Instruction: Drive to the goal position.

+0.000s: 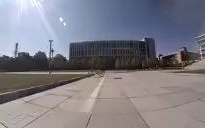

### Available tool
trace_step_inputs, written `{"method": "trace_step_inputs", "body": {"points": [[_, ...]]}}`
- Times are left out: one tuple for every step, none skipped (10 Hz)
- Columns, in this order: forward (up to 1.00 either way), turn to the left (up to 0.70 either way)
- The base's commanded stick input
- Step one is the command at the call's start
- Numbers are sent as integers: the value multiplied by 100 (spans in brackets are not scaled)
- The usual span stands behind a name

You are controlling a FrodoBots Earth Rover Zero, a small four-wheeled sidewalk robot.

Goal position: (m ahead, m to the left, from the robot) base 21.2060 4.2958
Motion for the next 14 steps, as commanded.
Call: {"method": "trace_step_inputs", "body": {"points": [[6,0],[6,0],[6,0],[6,0],[6,0],[6,0],[6,0],[6,0],[6,0],[6,0],[6,0],[6,0],[6,0],[6,0]]}}
